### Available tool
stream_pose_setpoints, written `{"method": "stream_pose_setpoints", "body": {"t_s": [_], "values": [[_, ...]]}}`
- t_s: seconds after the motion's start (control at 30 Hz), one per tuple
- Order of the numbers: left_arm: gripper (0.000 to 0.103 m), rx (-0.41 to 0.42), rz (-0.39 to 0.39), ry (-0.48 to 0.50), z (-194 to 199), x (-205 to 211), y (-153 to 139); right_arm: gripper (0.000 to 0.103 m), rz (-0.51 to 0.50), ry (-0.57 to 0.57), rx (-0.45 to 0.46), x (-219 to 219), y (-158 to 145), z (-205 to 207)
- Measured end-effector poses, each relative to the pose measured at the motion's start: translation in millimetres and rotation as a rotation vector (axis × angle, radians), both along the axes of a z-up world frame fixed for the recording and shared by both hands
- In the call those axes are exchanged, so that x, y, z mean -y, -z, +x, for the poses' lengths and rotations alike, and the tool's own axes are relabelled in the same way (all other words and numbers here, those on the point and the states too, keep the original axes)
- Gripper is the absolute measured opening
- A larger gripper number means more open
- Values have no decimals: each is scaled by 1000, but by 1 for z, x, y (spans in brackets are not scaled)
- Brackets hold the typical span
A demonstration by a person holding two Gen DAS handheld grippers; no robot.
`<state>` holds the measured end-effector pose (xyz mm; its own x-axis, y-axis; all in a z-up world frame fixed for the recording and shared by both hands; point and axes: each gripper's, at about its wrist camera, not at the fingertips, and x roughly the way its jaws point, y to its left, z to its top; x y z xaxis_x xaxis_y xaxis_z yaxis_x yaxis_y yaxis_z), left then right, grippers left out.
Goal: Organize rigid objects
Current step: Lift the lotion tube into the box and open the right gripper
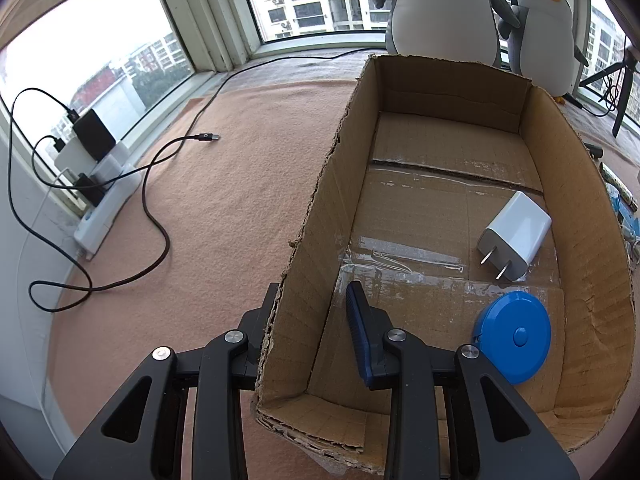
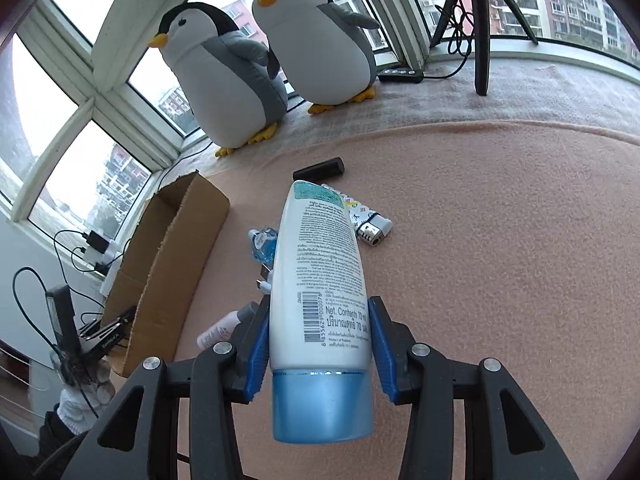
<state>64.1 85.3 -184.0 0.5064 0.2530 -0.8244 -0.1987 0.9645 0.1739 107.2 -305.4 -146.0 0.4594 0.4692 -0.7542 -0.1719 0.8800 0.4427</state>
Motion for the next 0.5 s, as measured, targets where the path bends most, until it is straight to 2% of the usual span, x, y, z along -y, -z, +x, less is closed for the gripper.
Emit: {"method": "stream_pose_setpoints", "body": {"t_s": [0.23,0.5], "values": [[31,1,0,1,1,0,0,41,4,-53,56,-30,-32,6],[30,3,-1,2,2,0,0,41,-27,-157,115,-96,-61,17]]}}
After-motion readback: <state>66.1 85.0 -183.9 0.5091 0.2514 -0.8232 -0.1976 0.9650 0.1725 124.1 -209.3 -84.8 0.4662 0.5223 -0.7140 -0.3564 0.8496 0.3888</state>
